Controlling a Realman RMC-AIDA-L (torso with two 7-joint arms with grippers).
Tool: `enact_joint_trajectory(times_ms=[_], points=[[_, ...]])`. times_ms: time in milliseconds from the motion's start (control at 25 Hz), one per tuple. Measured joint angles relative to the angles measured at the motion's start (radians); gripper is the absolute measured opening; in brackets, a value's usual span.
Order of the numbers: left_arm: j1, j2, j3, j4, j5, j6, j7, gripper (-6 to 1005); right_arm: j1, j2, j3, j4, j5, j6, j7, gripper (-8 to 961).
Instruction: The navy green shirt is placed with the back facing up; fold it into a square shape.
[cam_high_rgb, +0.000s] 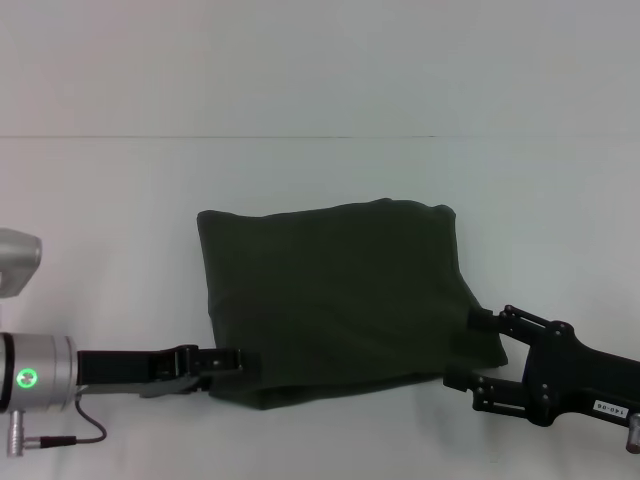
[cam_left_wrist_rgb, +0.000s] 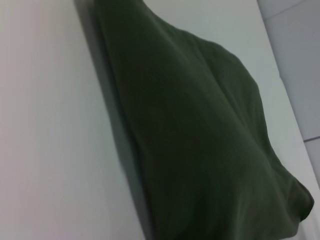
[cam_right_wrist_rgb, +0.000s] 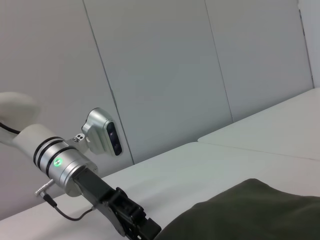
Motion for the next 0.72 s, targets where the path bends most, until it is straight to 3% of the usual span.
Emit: enact_joint_trajectory(times_ms=[320,440,720], points=[[0.004,0.003,0.037,0.017,0.001,-0.037,-0.039,909,0.0,0.0,-0.001,0.0,0.0,0.0,0.002,915],[0.006,0.004,0.035,0.019,0.001,-0.043,-0.04,727,0.0,0.0,-0.001,0.0,0.0,0.0,0.002,915],[-0.001,0.003,0.04,0.011,0.001,-0.042,-0.033,487,0.001,0.0,0.001,-0.001,0.0,0.0,0.005,915]])
